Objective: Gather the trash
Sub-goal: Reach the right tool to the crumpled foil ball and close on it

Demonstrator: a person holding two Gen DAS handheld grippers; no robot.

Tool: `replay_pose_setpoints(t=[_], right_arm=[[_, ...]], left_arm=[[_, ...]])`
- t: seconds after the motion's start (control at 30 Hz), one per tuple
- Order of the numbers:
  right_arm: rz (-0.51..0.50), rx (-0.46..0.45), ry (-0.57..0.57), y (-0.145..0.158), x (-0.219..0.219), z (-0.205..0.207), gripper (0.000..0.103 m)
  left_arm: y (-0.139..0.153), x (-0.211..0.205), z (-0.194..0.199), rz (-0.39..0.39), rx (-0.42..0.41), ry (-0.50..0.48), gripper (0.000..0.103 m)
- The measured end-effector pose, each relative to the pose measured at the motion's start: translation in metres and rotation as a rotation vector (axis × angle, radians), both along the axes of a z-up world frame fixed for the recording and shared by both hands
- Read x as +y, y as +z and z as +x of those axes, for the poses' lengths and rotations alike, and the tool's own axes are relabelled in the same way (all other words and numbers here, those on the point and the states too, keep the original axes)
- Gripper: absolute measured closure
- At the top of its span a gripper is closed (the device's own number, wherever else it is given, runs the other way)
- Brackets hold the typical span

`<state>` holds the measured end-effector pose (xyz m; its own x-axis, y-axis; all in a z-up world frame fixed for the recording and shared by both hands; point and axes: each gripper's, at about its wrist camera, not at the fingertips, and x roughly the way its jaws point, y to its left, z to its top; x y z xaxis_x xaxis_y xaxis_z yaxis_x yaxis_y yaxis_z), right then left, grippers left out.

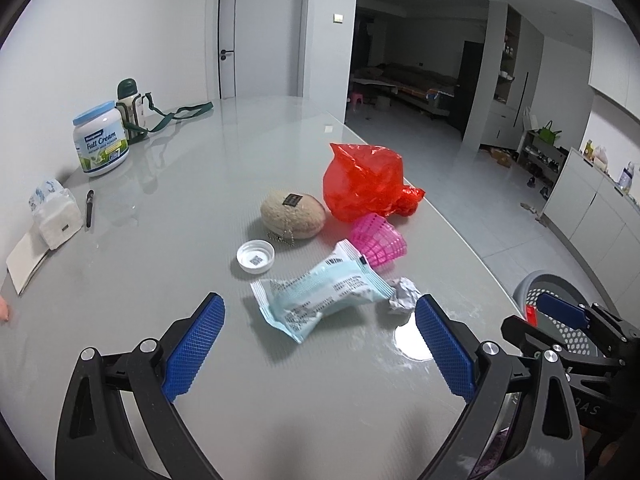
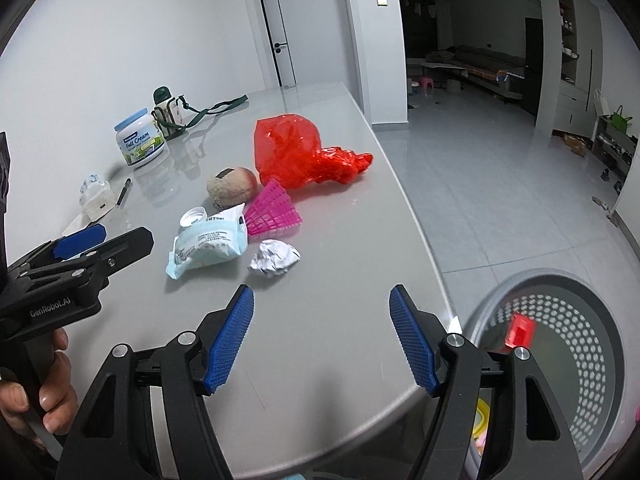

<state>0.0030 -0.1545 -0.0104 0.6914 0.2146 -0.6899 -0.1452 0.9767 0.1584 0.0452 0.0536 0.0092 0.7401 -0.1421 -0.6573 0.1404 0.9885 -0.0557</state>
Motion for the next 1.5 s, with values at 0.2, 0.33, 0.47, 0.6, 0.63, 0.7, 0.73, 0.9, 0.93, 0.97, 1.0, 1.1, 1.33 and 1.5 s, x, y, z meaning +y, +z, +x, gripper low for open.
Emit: replay_pose_setpoints(t=[0.2, 0.33, 0.47, 0.6, 0.63, 0.7, 0.73, 0.9, 0.93, 0.97, 1.0, 1.1, 1.33, 1.5], right_arm=[[-0.021, 0.015, 0.015, -0.006, 0.013, 0.018, 0.035], [-0.022, 0.037, 0.017, -0.016, 0.018, 0.028, 0.035], [-0.017, 0.075, 0.023, -0.030, 0.021, 0.038, 0.035], [-0.029, 0.102, 0.034, -0.038, 0.028, 0.047, 0.035], [-0.031, 0.107, 0.036, -0.040, 0.030, 0.050, 0.035], [-0.036, 0.112, 0.040, -0.043, 0.034, 0.055, 0.035], [-0.037, 0.115, 0.042, -0.044, 0.035, 0.058, 0.035], [-0.043, 0.130, 0.049, -0.049, 0.043, 0.073, 0.035], [-0.048, 0.132, 0.052, -0.050, 0.045, 0.075, 0.035], [-0.051, 0.135, 0.055, -0.051, 0.047, 0.077, 0.035], [-0.054, 0.137, 0.060, -0.051, 0.048, 0.079, 0.035], [-0.070, 0.141, 0.069, -0.052, 0.054, 0.085, 0.035], [-0.096, 0.141, 0.077, -0.051, 0.063, 0.095, 0.035], [-0.113, 0.135, 0.087, -0.052, 0.069, 0.101, 0.036]], left_arm=[[-0.005, 0.006, 0.012, -0.001, 0.006, -0.007, 0.009], [-0.013, 0.010, 0.021, -0.003, 0.021, -0.002, 0.009], [-0.020, 0.016, 0.028, 0.000, 0.024, 0.012, 0.009], [-0.028, 0.024, 0.036, -0.016, 0.040, 0.028, 0.009], [-0.031, 0.026, 0.038, -0.022, 0.048, 0.032, 0.009], [-0.034, 0.030, 0.041, -0.030, 0.066, 0.040, 0.009], [-0.035, 0.032, 0.040, -0.037, 0.070, 0.043, 0.009], [-0.036, 0.035, 0.039, -0.021, 0.064, 0.068, 0.009], [-0.036, 0.036, 0.038, -0.019, 0.063, 0.071, 0.009], [-0.036, 0.036, 0.039, -0.021, 0.065, 0.071, 0.009], [-0.036, 0.037, 0.039, -0.023, 0.067, 0.073, 0.009], [-0.037, 0.039, 0.039, -0.026, 0.075, 0.078, 0.009], [-0.038, 0.041, 0.039, -0.031, 0.081, 0.080, 0.009], [-0.037, 0.040, 0.039, -0.028, 0.080, 0.079, 0.009]])
